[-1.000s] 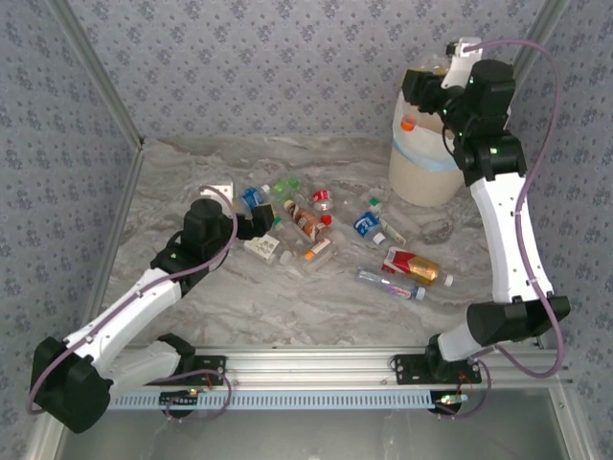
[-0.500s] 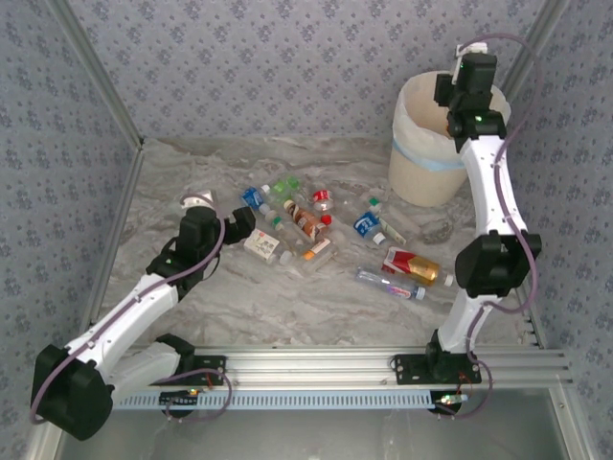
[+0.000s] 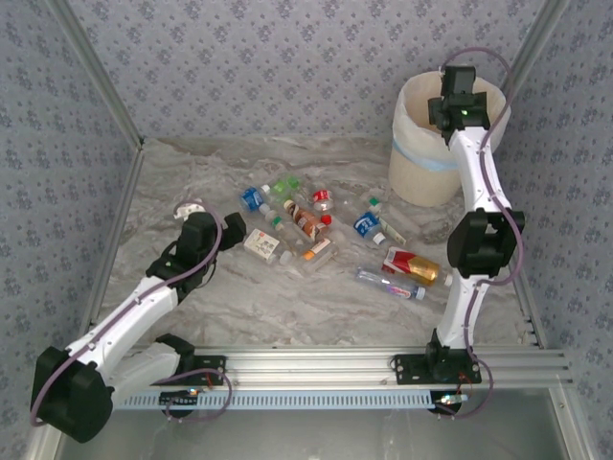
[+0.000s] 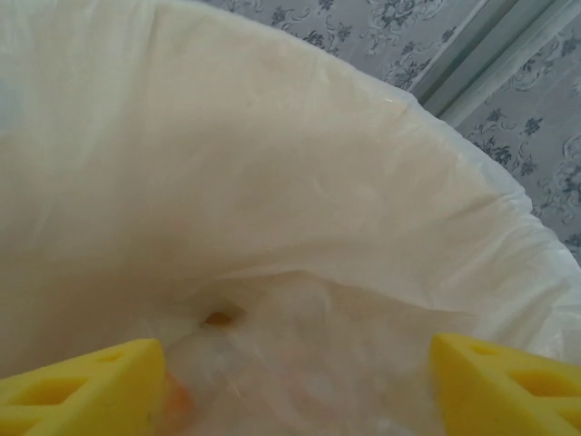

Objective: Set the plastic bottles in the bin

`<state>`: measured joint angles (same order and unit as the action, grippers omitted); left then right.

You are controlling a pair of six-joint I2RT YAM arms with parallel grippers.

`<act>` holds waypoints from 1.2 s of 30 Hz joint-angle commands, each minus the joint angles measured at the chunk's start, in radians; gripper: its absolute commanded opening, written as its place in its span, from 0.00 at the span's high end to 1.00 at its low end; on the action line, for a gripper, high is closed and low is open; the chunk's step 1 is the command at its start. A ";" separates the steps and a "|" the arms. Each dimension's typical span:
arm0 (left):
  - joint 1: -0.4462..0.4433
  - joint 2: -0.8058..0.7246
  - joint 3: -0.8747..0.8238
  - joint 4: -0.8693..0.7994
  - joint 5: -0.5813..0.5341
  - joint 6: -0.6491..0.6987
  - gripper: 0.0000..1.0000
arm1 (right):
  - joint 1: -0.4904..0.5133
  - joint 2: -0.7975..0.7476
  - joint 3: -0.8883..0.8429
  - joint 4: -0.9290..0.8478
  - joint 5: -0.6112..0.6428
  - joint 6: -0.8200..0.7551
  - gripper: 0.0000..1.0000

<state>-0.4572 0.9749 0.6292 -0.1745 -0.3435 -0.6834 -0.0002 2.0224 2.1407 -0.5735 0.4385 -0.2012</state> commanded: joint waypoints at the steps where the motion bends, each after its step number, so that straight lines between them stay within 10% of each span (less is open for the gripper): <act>1: 0.007 -0.016 -0.006 0.004 -0.034 -0.012 0.01 | 0.011 -0.062 0.036 -0.065 0.008 0.034 0.10; 23: 0.017 -0.019 -0.037 0.076 0.010 -0.035 0.00 | 0.064 -0.691 -0.603 -0.193 -0.403 0.310 0.00; 36: 0.031 -0.022 -0.049 0.092 0.090 -0.091 0.01 | 0.227 -0.869 -0.924 -0.413 -0.570 0.123 0.00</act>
<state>-0.4316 0.9703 0.5896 -0.1024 -0.2665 -0.7464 0.1905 1.1809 1.2675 -0.9150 -0.0746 -0.0093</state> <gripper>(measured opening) 0.994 0.999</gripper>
